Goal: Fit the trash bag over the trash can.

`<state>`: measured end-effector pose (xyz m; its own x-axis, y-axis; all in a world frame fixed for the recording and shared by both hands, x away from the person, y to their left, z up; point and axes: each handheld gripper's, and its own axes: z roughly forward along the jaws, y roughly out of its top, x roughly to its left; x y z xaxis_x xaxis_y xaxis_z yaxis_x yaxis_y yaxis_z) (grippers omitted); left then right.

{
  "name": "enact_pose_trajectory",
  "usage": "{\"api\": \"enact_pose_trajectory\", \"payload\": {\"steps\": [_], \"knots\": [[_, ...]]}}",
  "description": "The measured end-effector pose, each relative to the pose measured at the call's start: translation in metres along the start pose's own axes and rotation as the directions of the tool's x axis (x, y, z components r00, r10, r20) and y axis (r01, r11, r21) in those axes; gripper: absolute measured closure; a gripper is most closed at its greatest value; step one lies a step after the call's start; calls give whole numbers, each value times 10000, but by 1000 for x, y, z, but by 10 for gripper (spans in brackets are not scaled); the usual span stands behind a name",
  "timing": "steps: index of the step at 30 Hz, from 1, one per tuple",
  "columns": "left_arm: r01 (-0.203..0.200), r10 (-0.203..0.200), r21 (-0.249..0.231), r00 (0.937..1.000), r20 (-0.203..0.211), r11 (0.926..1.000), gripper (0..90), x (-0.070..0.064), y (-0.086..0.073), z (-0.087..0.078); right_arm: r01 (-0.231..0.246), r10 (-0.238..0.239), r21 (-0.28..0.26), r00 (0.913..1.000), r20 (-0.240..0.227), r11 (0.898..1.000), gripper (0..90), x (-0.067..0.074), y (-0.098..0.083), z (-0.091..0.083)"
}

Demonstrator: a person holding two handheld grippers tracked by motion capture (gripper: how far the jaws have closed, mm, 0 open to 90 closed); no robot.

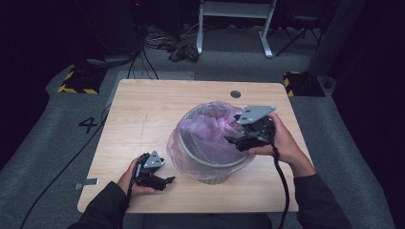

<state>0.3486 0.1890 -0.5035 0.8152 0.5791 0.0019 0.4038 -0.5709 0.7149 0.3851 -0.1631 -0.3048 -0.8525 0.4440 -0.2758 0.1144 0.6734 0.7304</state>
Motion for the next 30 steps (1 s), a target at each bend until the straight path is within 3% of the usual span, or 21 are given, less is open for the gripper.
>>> {"api": "enact_pose_trajectory", "payload": {"steps": [2,6,11,16,21,24,28,30], "knots": [[2,-2,1,10000,-3,10000,171,0,0,0,-409,421,-715,9990,152,9966,252,-2,-8,-19],[11,-11,10,10000,-4,10000,171,0,0,0,-952,979,-1442,9951,115,9850,242,-1,-27,-44],[7,-7,10,10000,-3,10000,171,0,0,0,-1446,1504,-1586,9883,255,9767,232,1,-64,-66],[99,-99,27,9999,-75,9999,167,-1,0,0,-1833,1929,-1342,9792,622,9738,226,10,-102,-75],[89,-89,10,9999,-90,10000,162,-1,0,0,-2357,2429,-1070,9682,599,9659,218,19,-141,-63],[91,-91,9,9999,-92,10000,161,-1,0,0,-2686,2717,-484,9591,789,9620,214,20,-166,-46],[119,-119,19,9999,-74,9999,159,-1,0,1,-3144,3097,405,9462,938,9484,205,16,-199,-20],[115,-115,20,9999,-68,9999,158,-1,0,1,-3224,3161,689,9446,888,9441,202,14,-213,-9]]}}
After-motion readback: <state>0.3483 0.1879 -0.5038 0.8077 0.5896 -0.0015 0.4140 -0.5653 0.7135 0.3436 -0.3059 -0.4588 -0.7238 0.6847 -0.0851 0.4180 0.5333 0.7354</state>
